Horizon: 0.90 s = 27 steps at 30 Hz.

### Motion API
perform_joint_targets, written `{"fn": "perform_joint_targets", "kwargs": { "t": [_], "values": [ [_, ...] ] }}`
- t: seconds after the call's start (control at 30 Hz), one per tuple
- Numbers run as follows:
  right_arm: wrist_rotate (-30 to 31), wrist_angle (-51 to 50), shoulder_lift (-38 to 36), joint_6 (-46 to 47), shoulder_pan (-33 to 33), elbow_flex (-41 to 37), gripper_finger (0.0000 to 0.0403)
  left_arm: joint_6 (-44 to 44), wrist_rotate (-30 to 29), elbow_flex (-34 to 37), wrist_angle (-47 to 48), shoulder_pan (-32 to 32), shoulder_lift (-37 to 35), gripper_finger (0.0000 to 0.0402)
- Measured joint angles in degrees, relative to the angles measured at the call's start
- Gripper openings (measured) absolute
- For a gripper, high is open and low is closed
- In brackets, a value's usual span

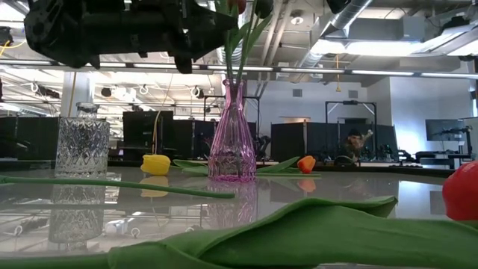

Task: Sort flowers into vase by color
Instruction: Put the red flower into the violet vase, then put the top orange flower into the transparent vase

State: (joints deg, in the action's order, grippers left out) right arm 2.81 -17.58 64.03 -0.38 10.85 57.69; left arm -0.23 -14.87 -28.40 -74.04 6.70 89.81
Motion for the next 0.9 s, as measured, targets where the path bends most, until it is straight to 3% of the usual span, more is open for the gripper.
{"fn": "perform_joint_targets", "kwargs": {
  "t": [0.2, 0.3, 0.47, 0.7, 0.9],
  "values": [
    [0.0, 0.01, 0.0, 0.04, 0.0, 0.0, 0.023, 0.41, 0.95, -0.03, 13.87, 0.0, -7.97, 0.0164],
    [0.0, 0.01, 0.0, 0.04, -0.13, 0.02, 0.023, 0.46, 0.9, -1.85, 26.74, 0.0, -12.93, 0.0165],
    [0.01, 0.06, 0.0, 0.33, -0.13, 0.02, 0.023, -0.29, 2.35, -10.38, 55.7, -0.34, -17.88, 0.0165],
    [0.02, -0.17, 0.0, 2.09, -0.13, 0.04, 0.023, 5.86, 6.68, -23.2, 85.2, -0.33, -17.95, 0.0165],
    [0.02, -2.48, 0.0, 3.88, 0.0, 0.04, 0.023, 6.17, -0.91, -32.48, 109.78, -0.33, -17.98, 0.0165]
  ]
}}
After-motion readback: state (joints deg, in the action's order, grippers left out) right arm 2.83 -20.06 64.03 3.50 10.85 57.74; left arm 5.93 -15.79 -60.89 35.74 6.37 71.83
